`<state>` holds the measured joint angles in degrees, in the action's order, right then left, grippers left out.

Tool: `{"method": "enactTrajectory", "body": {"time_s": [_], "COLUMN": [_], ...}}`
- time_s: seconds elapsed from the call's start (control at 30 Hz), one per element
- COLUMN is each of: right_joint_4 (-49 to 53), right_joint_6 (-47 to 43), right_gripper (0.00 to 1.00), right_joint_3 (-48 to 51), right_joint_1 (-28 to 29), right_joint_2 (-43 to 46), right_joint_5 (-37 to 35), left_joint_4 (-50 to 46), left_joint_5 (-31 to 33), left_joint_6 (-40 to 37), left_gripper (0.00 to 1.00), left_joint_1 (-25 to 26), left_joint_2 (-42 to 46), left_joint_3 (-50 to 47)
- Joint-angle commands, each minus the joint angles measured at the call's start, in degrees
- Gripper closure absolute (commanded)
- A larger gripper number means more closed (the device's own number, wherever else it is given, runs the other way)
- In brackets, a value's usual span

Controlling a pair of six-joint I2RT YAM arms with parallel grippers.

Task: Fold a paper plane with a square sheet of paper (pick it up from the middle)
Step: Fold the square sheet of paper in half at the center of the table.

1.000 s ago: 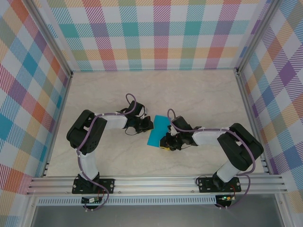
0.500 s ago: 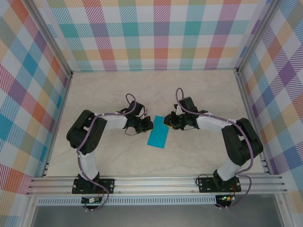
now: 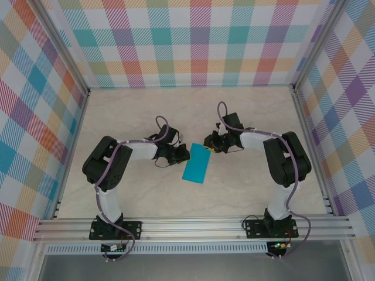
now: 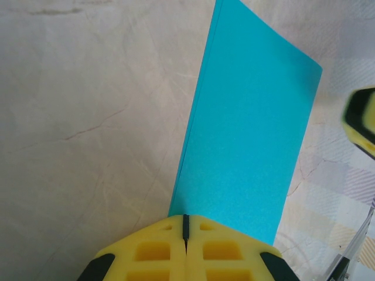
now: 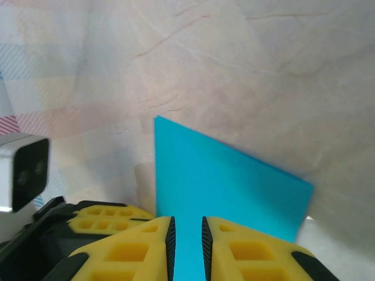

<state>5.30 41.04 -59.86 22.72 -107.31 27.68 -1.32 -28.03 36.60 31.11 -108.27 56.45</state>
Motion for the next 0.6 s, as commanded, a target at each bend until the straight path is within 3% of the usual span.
{"method": "enactTrajectory", "body": {"time_s": [0.0,0.57], "right_joint_4": [0.56,2.95], "right_joint_6": [-2.27,-4.78], "right_gripper": [0.78,0.77], "right_joint_3": [-0.53,-6.09], "right_joint_1": [-0.69,-3.36], "right_joint_2": [-2.48,-5.01], "right_joint_5": [0.98,3.77], "left_joint_4": [-8.25,-8.79], "left_joint_5": [5.63,5.36], "left_joint_6": [-0.70,-1.35], "left_gripper": [1.00,1.00], "left_joint_1": [0.96,0.97], "left_joint_2": [-4.10,-4.55], "left_joint_3": [-3.09,-2.22]}}
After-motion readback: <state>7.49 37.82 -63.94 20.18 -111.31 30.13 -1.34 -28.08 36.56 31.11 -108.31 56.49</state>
